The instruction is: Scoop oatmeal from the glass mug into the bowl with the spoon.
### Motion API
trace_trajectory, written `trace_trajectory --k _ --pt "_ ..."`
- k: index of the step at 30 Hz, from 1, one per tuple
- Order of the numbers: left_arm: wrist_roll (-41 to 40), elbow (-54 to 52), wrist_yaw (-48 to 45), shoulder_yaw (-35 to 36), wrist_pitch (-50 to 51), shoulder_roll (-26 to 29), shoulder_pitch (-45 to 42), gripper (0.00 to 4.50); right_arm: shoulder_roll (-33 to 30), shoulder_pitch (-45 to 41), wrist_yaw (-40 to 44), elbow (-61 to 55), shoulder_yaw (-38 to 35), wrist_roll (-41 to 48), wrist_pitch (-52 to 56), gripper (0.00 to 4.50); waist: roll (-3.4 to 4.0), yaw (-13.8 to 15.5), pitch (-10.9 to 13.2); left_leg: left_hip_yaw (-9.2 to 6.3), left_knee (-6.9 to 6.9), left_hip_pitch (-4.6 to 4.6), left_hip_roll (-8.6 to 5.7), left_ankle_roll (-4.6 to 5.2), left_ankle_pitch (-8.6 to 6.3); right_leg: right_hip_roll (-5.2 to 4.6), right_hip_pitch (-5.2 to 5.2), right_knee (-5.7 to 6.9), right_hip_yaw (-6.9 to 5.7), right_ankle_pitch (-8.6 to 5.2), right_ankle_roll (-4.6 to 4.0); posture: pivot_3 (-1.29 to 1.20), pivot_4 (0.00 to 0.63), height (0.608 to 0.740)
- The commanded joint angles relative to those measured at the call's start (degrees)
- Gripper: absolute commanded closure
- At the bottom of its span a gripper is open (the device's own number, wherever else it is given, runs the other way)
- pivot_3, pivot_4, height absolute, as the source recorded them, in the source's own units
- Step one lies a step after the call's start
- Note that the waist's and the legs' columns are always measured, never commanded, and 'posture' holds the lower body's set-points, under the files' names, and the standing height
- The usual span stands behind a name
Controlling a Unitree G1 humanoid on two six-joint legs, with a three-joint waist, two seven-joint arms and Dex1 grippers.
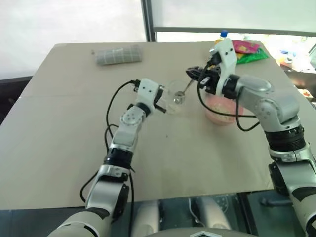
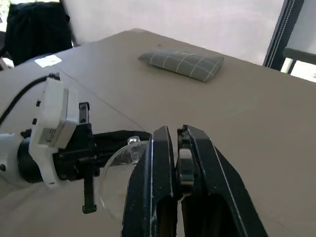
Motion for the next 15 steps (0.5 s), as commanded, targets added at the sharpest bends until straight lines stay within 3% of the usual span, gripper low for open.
trace_trajectory --k 1,8,15 --pt "1.0 -3.9 -0.7 -0.5 -0.3 1.4 -1.6 4.44 -1.8 -2.1 3.8 1.1 1.7 -7.1 -5.2 4.5 -0.01 0.0 0.0 -0.01 0.0 -0.02 0.0 0.0 0.0 0.0 -0.01 0.0 -0.01 0.0 0.0 0.0 0.15 0.74" --pt "2.2 -5.0 -1.5 -1.7 -0.3 1.7 -2.3 4.44 0.9 0.1 7.6 4.1 3.1 -11.7 -8.4 4.5 -0.01 0.1 0.0 0.03 0.01 -0.09 0.0 -0.01 0.01 0.0 -0.06 0.01 -0.04 0.0 0.0 0.0 0.15 0.74" --pt "2.6 -5.5 -2.1 -1.9 -0.1 1.7 -2.6 4.44 4.8 2.4 7.9 3.2 -1.6 -6.5 2.8 4.5 -0.01 0.0 0.0 0.05 0.04 -0.12 0.03 -0.04 0.03 0.0 -0.07 0.03 -0.07 0.01 -0.01 0.0 0.15 0.74"
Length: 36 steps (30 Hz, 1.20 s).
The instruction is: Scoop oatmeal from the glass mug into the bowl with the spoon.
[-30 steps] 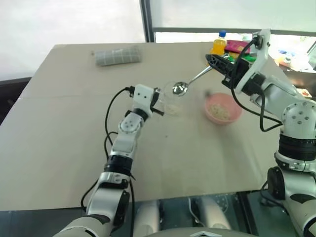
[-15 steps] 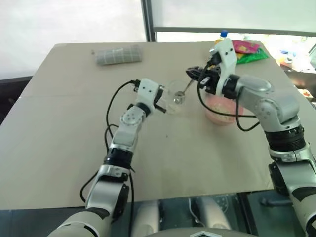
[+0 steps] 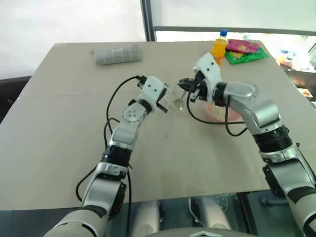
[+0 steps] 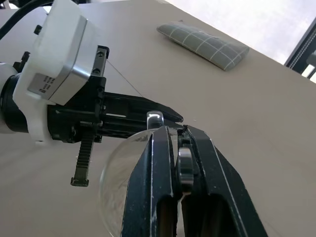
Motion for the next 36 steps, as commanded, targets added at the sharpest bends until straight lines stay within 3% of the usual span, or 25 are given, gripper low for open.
trace_trajectory --k 1,8,13,20,36 --pt "-0.1 -4.0 -0.2 0.1 -0.5 0.3 -1.8 4.44 1.5 1.0 0.2 -1.2 -3.1 3.2 7.2 4.5 0.0 0.0 0.0 0.0 0.01 0.0 0.01 0.0 0.0 0.0 0.0 0.03 0.0 0.0 0.0 0.0 0.15 0.74" --pt "-0.2 -3.1 -0.5 0.2 -0.5 -0.3 -3.1 4.44 8.3 1.4 -6.8 -0.4 -14.0 10.8 21.8 4.5 0.0 0.0 0.0 0.01 0.07 -0.01 0.01 0.0 0.0 0.0 0.0 0.08 -0.04 0.0 0.0 0.0 0.15 0.74" --pt "-0.4 -0.2 -0.1 0.2 -3.4 -1.5 -1.6 4.44 13.6 -3.2 -16.9 3.6 -28.8 16.7 29.5 4.5 0.02 0.0 0.0 0.03 0.08 -0.02 0.02 -0.01 0.01 -0.01 0.0 0.12 -0.05 0.0 0.0 0.0 0.15 0.74" --pt "-0.7 3.2 1.9 0.9 -6.9 -3.8 1.1 4.44 14.1 -8.0 -25.6 5.2 -42.3 23.2 37.6 4.5 0.03 0.0 0.0 0.04 0.08 -0.22 0.06 -0.05 0.03 -0.06 -0.12 0.09 -0.13 0.01 0.0 0.0 0.15 0.74" --pt "-2.5 11.0 4.0 2.7 -11.7 -8.5 0.2 4.44 9.2 -10.1 -33.3 0.7 -49.6 28.7 43.6 4.5 0.04 0.2 0.0 -0.26 0.66 -0.55 -0.18 0.04 -0.01 -0.15 -0.06 0.15 -0.39 0.14 0.22 0.0 0.15 0.74"
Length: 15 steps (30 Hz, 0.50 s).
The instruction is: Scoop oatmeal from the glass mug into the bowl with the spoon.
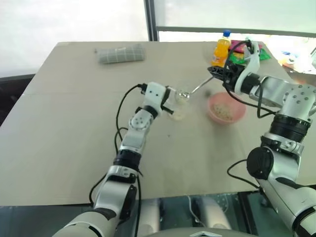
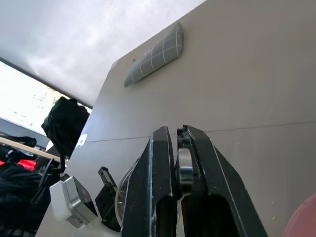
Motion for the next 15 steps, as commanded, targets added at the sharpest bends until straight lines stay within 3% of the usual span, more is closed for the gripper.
trace_trajectory --k 1,7,15 --pt "-0.4 2.3 -0.2 -0.3 -1.3 -0.9 -1.0 4.44 -1.7 -2.4 -1.8 -2.8 -2.3 2.3 0.6 4.5 0.0 0.0 0.0 -0.04 0.0 0.0 -0.06 0.0 0.0 -0.02 0.0 0.01 -0.01 0.0 0.0 0.0 0.15 0.74" --pt "-0.1 6.3 0.2 -0.1 -4.7 -1.7 -2.5 4.44 -1.6 -2.6 -6.9 -1.9 -8.2 5.8 1.6 4.5 0.0 0.2 0.0 -0.15 0.0 -0.03 -0.12 0.01 0.0 -0.08 0.04 -0.01 -0.08 0.0 0.01 0.0 0.15 0.74" --pt "-0.5 11.6 0.6 0.5 -10.2 -3.3 -4.3 4.44 4.1 0.1 -20.3 -2.3 -18.6 13.3 2.4 4.5 0.01 0.2 0.0 -0.41 0.0 -0.02 -0.13 0.01 0.01 -0.09 0.06 0.01 -0.13 0.01 0.01 0.0 0.15 0.74"
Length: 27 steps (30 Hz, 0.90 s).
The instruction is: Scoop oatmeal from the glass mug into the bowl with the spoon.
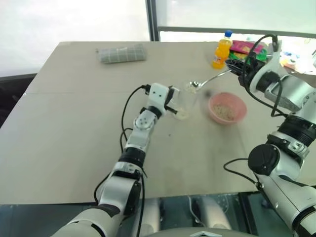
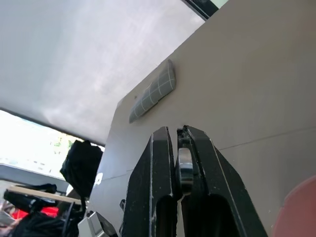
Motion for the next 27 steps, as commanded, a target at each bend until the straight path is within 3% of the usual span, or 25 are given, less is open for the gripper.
trace_trajectory --k 1,9,16,22,27 --pt "-0.3 2.2 0.4 0.0 -2.6 -1.0 -0.8 4.44 2.2 1.2 -6.3 -2.5 -3.9 4.6 -0.1 4.5 0.01 0.0 0.0 -0.03 0.0 0.0 0.0 0.0 0.0 0.0 0.0 0.0 0.0 0.0 0.0 0.0 0.15 0.74" --pt "0.0 5.5 1.7 0.7 -7.2 -2.0 -0.9 4.44 8.1 6.1 -22.1 -4.4 -5.6 19.9 -4.9 4.5 0.04 -0.1 0.0 -0.15 0.0 0.02 -0.02 0.01 0.0 -0.02 0.07 -0.02 -0.04 0.0 0.01 0.0 0.15 0.74" --pt "0.1 7.1 2.0 0.7 -9.3 -2.4 -0.3 4.44 6.3 12.5 -31.1 -5.1 1.0 34.9 -13.6 4.5 0.05 -0.1 0.0 -0.22 0.01 0.04 -0.03 0.02 0.01 -0.02 0.15 -0.03 -0.09 0.0 0.01 0.0 0.15 0.74" --pt "-0.2 8.6 1.7 1.0 -11.0 -2.7 -0.6 4.44 1.3 17.9 -33.2 -6.5 9.3 46.6 -20.8 4.5 0.05 -0.1 0.0 -0.23 0.01 0.03 -0.03 0.03 0.01 -0.02 0.17 -0.09 -0.1 0.0 0.02 0.0 0.15 0.74" --pt "-0.4 9.6 1.4 1.1 -12.0 -2.7 -0.8 4.44 -1.8 20.6 -31.7 -7.2 14.2 50.3 -26.5 4.5 0.05 -0.2 0.0 -0.24 0.02 0.03 -0.03 0.03 0.0 -0.02 0.17 -0.09 -0.1 0.0 0.03 0.0 0.15 0.74"
